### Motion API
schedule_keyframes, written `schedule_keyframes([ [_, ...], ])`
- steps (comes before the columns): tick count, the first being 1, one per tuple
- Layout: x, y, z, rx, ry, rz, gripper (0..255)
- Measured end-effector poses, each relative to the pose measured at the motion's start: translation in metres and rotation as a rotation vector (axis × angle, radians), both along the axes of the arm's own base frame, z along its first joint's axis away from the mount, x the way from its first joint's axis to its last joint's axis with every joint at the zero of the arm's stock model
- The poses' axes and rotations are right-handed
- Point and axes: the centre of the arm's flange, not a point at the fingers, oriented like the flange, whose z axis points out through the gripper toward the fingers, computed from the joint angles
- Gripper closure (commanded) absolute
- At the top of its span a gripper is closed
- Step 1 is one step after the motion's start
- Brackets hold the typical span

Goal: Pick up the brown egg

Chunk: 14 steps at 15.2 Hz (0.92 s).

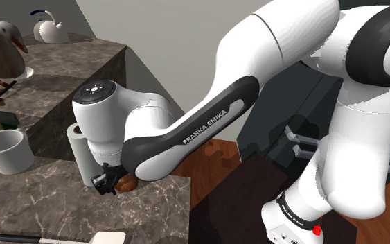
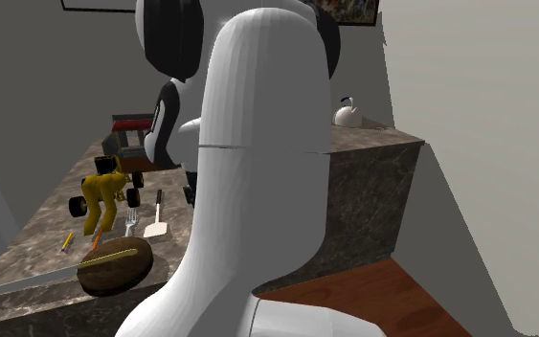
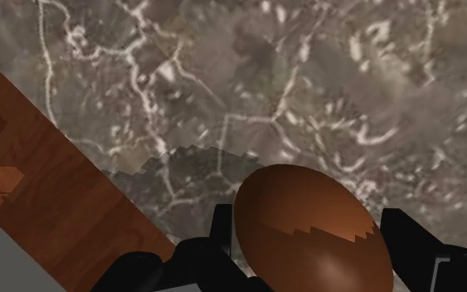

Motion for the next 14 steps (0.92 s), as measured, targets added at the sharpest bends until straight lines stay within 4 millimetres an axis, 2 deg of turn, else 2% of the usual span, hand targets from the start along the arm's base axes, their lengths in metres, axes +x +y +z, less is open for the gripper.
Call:
schedule_keyframes([
  [3, 0.0, 0.0, 0.01, 0.0, 0.001, 0.0, 255],
  [14, -0.001, 0.0, 0.066, 0.0, 0.001, 0.0, 255],
])
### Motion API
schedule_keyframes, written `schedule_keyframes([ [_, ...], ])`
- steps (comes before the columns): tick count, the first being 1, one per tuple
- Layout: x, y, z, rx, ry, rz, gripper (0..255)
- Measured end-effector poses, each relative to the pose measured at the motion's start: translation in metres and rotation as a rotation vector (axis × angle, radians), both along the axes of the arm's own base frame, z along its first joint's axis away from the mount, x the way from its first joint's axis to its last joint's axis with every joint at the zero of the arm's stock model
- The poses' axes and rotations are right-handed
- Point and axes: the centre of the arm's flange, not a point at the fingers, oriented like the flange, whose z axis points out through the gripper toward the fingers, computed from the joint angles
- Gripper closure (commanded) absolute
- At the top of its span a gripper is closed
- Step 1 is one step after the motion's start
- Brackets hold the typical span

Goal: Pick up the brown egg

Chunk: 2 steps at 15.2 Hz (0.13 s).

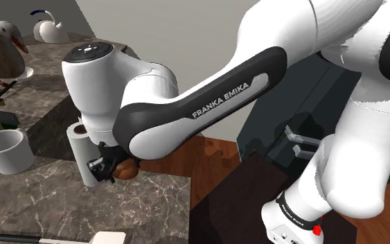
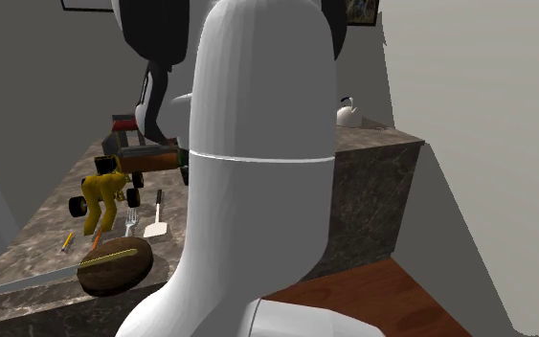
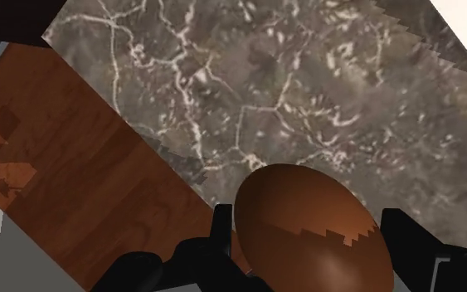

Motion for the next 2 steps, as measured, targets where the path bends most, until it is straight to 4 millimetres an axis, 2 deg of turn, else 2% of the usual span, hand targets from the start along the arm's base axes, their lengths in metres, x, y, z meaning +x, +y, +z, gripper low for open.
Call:
schedule_keyframes([
  [2, 0.0002, 0.0008, 0.0091, 0.0, 0.0, 0.0, 255],
])
